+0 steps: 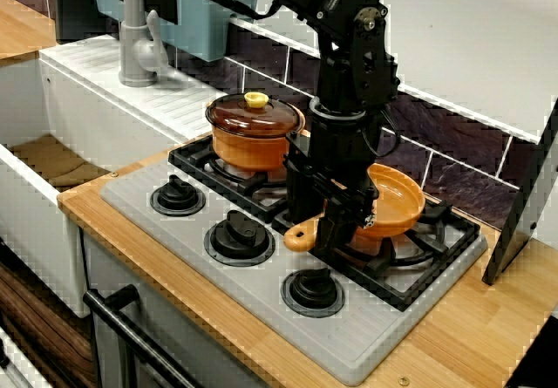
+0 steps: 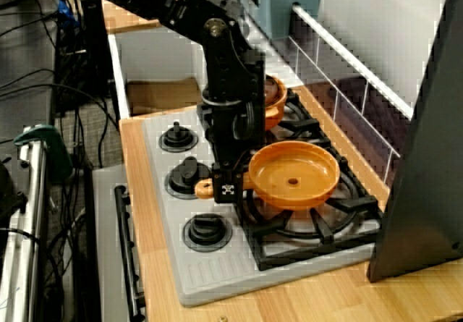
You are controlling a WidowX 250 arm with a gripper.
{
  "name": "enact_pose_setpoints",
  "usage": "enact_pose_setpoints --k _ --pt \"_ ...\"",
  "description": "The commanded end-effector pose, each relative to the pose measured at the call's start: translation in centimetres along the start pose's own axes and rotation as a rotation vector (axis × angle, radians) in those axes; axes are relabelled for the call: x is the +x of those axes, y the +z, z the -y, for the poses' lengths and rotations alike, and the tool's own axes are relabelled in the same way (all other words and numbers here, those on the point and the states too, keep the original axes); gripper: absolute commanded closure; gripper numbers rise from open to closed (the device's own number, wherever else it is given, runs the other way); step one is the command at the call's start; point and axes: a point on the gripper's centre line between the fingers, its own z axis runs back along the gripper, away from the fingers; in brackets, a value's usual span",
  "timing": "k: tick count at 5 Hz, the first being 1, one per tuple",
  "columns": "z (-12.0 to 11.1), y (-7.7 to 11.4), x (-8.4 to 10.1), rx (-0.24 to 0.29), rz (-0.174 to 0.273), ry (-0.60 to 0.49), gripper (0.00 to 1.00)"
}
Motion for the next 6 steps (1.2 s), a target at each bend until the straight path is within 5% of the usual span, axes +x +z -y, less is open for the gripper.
enact_pose_setpoints --k 1,6 --pt "-0.7 1.7 0.7 -0.010 0.039 0.024 1.00" --pt "-3.0 9.1 -0.3 -0.165 0.134 0.051 1.00"
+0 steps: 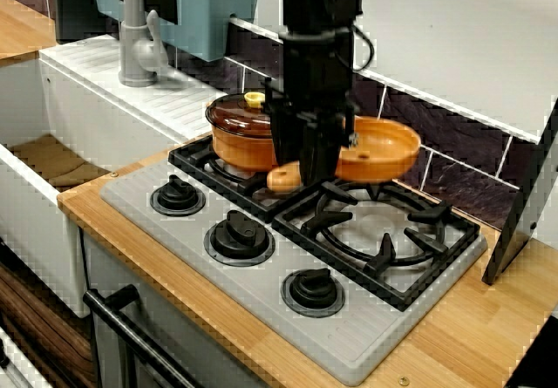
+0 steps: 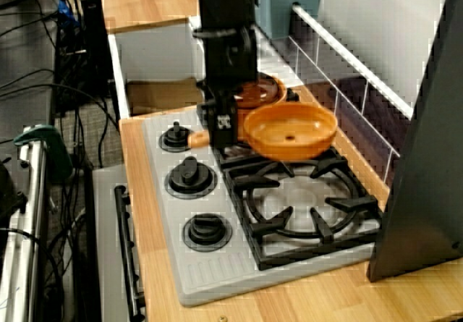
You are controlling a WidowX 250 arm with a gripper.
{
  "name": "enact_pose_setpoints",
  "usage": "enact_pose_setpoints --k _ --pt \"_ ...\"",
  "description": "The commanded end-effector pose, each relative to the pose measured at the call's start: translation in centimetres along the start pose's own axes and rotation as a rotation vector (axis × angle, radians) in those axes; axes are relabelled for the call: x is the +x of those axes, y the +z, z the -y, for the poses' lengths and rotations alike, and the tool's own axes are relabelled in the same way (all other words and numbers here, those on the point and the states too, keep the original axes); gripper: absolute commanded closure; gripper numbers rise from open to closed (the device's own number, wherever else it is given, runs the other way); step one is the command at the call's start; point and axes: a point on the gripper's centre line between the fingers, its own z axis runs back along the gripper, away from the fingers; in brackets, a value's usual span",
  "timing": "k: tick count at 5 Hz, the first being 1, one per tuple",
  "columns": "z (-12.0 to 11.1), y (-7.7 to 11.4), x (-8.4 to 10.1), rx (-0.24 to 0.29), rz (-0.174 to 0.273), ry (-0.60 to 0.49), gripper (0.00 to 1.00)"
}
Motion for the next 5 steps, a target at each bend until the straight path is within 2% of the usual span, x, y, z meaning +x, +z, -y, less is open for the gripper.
enact_pose_setpoints --k 1,3,4,5 --pt "0.0 5.2 0.2 -0.025 0.120 -0.053 1.00" --pt "-0.4 7.5 0.3 -0.011 0.163 -0.077 1.00" --pt "-0.4 8.2 0.3 0.010 0.167 -0.110 1.00" --pt "-0.6 8.8 0.1 0.011 0.174 -0.128 1.00"
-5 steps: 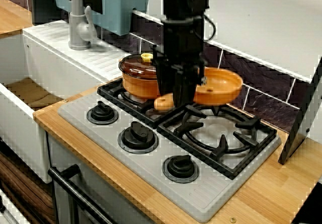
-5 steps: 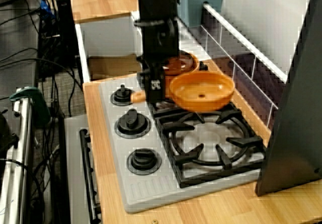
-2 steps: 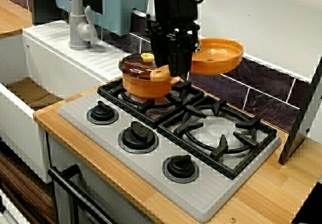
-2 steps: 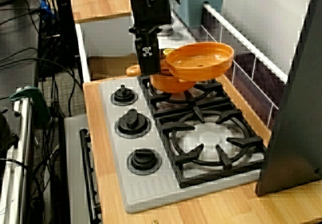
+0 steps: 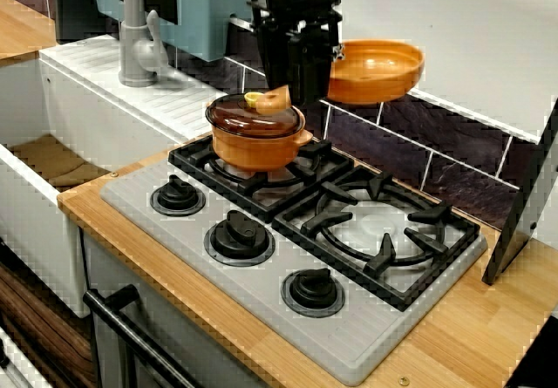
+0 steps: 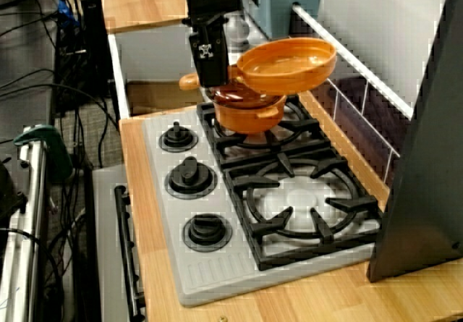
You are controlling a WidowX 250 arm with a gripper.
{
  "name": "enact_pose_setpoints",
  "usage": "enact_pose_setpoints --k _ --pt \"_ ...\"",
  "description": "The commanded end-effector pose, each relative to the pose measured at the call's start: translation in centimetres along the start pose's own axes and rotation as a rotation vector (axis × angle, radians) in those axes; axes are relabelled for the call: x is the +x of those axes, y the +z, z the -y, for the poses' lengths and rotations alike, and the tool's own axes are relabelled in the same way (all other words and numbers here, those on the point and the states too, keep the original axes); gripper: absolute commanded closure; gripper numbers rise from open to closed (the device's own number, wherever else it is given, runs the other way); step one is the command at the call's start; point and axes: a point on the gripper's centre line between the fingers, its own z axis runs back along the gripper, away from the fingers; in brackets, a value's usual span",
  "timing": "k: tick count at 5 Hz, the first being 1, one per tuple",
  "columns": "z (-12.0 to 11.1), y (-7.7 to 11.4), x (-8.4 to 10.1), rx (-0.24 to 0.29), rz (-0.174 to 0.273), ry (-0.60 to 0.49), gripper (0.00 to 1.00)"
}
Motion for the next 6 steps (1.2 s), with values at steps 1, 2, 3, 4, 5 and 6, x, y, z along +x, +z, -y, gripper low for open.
enact_pose_setpoints --k 1,2,3,4,5,6 --pt "0.1 3.8 0.0 0.006 0.113 -0.054 1.00" --pt "0.1 4.9 -0.5 -0.006 0.126 -0.081 1.00" --pt "0.2 5.6 -0.8 -0.008 0.139 -0.111 1.00" --pt "0.2 6.3 -0.7 -0.014 0.156 -0.131 1.00" --pt "0.3 7.4 -0.8 -0.020 0.184 -0.156 1.00" --pt "0.2 7.9 -0.7 -0.030 0.195 -0.164 1.00"
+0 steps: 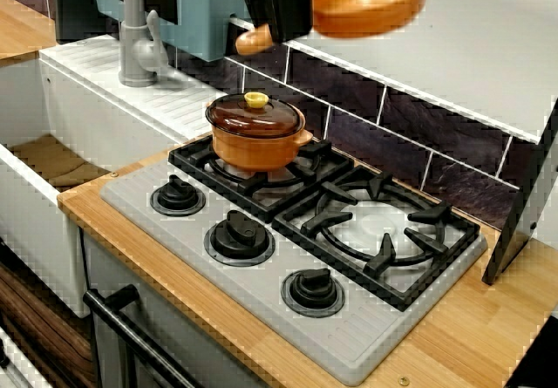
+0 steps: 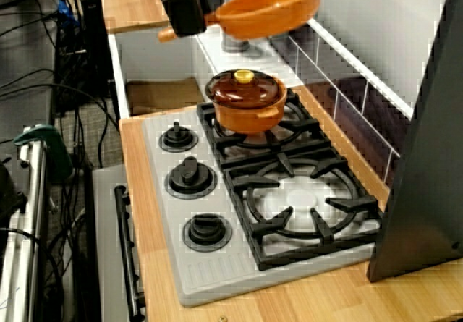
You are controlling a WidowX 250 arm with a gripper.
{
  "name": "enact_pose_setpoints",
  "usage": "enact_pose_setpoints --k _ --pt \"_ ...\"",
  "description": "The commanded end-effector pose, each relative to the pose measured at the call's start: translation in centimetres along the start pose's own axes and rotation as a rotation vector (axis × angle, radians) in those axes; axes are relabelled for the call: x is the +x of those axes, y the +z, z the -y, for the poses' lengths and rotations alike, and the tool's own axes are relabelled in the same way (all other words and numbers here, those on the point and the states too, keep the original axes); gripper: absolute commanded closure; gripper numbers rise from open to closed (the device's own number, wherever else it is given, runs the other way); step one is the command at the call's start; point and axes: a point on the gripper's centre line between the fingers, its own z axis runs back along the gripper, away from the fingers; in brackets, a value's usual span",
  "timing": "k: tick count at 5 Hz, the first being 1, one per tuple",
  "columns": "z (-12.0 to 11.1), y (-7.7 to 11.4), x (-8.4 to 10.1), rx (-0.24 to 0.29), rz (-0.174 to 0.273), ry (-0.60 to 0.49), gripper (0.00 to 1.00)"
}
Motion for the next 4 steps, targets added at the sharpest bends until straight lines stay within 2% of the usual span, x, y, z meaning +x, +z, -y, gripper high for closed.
enact_pose_setpoints --k 1,2,3,4 --pt "-0.2 2.5 0.6 0.002 0.072 -0.031 1.00" --pt "-0.2 1.7 0.9 -0.003 0.067 -0.026 1.00" --pt "-0.5 0.2 1.5 0.006 0.060 -0.027 1.00" --pt "-0.7 -2.2 1.7 0.030 0.041 -0.039 1.00"
